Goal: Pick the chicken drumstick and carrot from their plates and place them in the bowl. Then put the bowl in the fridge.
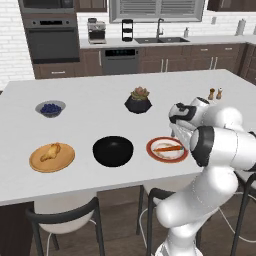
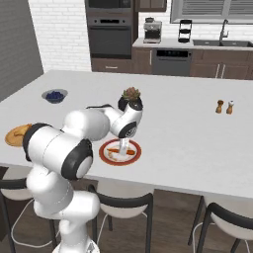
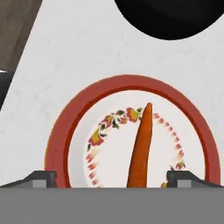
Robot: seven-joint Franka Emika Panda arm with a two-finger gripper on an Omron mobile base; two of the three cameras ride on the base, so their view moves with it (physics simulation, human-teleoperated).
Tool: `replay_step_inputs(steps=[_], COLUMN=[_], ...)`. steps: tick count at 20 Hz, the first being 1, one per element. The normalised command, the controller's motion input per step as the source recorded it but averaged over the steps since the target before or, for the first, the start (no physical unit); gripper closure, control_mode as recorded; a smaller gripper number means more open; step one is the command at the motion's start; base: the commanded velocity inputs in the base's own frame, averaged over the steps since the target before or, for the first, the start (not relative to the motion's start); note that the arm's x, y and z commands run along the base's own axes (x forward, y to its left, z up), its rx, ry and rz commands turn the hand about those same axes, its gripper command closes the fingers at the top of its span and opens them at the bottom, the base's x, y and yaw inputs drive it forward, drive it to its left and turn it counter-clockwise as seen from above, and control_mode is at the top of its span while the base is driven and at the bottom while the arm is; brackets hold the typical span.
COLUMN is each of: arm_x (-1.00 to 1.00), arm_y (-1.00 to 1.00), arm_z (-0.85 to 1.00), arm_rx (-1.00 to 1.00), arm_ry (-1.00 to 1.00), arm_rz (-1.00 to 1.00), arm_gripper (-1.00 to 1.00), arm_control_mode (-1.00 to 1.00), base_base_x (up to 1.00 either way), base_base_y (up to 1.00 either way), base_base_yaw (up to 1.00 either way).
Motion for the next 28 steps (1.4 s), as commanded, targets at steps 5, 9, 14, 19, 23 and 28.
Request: replay_step_inputs(steps=[5,9,14,19,23,28], arm_x=[0.47,0.26,0.0,0.05,0.08,0.0], arm_y=[0.0,0.0,0.0,0.0,0.0,0.09], arm_z=[-0.36,-0.37,-0.37,-0.4,-0.48,-0.44], arm_rx=[0.0,0.0,0.0,0.0,0.0,-0.03], arm_ry=[0.0,0.0,0.0,0.0,0.0,0.0], arm_rz=[0.02,0.03,0.02,0.0,0.0,0.0], arm_gripper=[-1.0,-1.0,-1.0,-1.0,1.0,1.0], arm_control_mode=[-1.0,-1.0,-1.0,-1.0,-1.0,-1.0], base_base_x=[0.0,0.0,0.0,0.0,0.0,0.0], base_base_y=[0.0,0.0,0.0,0.0,0.0,0.0], base_base_yaw=[0.0,0.0,0.0,0.0,0.0,0.0])
